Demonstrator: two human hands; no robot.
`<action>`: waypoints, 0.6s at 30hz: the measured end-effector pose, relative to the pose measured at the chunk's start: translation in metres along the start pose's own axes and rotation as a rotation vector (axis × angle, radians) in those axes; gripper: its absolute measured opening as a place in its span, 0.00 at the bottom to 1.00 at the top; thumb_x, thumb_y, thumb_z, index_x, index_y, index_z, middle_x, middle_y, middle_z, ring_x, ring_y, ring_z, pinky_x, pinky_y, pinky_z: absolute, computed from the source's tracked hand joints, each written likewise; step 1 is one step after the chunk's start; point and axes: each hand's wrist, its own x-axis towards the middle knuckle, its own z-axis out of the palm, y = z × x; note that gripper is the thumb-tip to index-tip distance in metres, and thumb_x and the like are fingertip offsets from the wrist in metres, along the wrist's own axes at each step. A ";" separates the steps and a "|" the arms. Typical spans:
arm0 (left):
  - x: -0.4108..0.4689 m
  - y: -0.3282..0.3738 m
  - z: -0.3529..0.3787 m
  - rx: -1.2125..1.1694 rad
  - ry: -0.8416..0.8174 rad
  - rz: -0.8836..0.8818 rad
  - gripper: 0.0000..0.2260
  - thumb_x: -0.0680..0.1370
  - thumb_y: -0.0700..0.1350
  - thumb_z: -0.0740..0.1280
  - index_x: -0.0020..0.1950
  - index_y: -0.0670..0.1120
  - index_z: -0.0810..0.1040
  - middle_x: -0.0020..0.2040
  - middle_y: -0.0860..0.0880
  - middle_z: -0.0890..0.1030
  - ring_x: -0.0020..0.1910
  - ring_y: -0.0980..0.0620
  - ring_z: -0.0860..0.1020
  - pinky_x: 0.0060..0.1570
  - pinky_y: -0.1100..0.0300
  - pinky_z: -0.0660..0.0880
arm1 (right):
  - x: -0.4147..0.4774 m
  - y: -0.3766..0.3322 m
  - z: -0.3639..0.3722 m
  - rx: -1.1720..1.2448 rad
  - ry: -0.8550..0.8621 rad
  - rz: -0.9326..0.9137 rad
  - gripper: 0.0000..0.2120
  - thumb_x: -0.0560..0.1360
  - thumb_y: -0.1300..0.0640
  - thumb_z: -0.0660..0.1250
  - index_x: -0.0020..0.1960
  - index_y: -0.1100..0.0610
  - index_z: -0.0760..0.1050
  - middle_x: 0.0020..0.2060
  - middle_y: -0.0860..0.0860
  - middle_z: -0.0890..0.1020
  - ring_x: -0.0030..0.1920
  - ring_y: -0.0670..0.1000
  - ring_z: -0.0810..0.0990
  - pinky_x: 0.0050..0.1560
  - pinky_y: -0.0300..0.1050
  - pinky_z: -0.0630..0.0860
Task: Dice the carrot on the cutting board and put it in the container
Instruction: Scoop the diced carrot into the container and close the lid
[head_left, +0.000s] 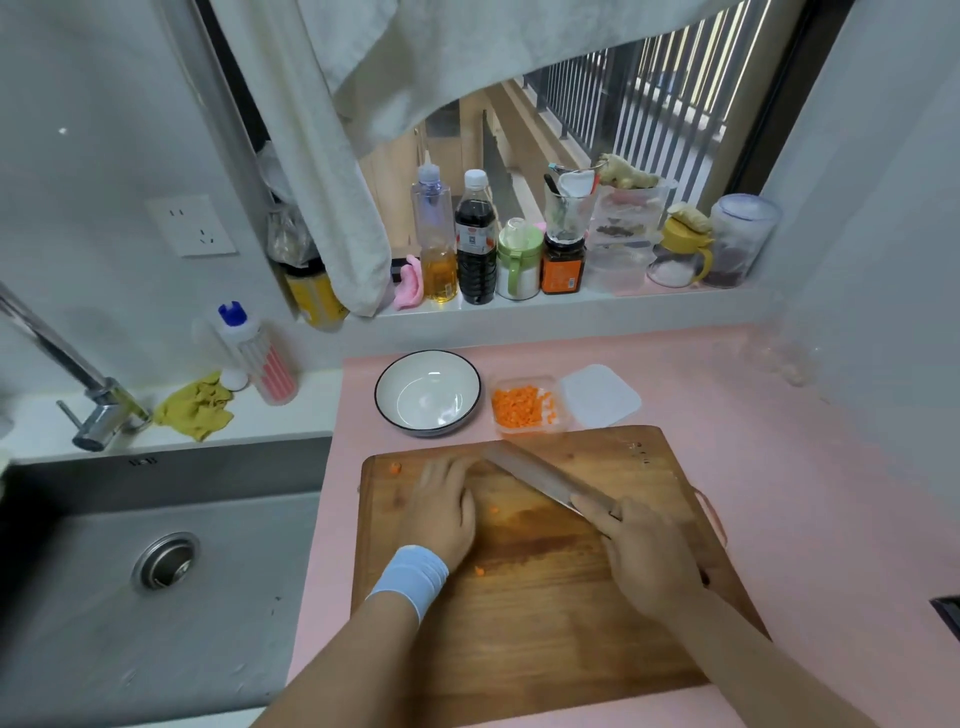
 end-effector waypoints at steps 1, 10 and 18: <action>-0.002 -0.001 0.001 0.000 -0.048 0.031 0.20 0.74 0.41 0.60 0.66 0.49 0.73 0.61 0.50 0.74 0.60 0.51 0.70 0.60 0.65 0.63 | 0.000 0.004 0.007 -0.027 -0.002 -0.007 0.40 0.70 0.69 0.71 0.73 0.37 0.69 0.40 0.46 0.73 0.41 0.51 0.77 0.42 0.45 0.72; 0.015 0.020 0.026 0.148 -0.363 0.173 0.21 0.78 0.55 0.59 0.69 0.52 0.73 0.68 0.52 0.73 0.66 0.48 0.70 0.65 0.55 0.66 | 0.010 0.021 0.017 0.037 -0.321 -0.048 0.33 0.79 0.63 0.60 0.78 0.37 0.60 0.67 0.51 0.72 0.67 0.55 0.72 0.66 0.48 0.71; 0.082 0.050 0.049 0.134 -0.369 0.180 0.17 0.78 0.50 0.61 0.65 0.49 0.75 0.60 0.49 0.75 0.61 0.46 0.71 0.60 0.52 0.69 | 0.069 0.043 -0.015 0.001 -0.320 -0.004 0.19 0.75 0.47 0.61 0.65 0.43 0.76 0.57 0.45 0.80 0.58 0.49 0.79 0.56 0.43 0.74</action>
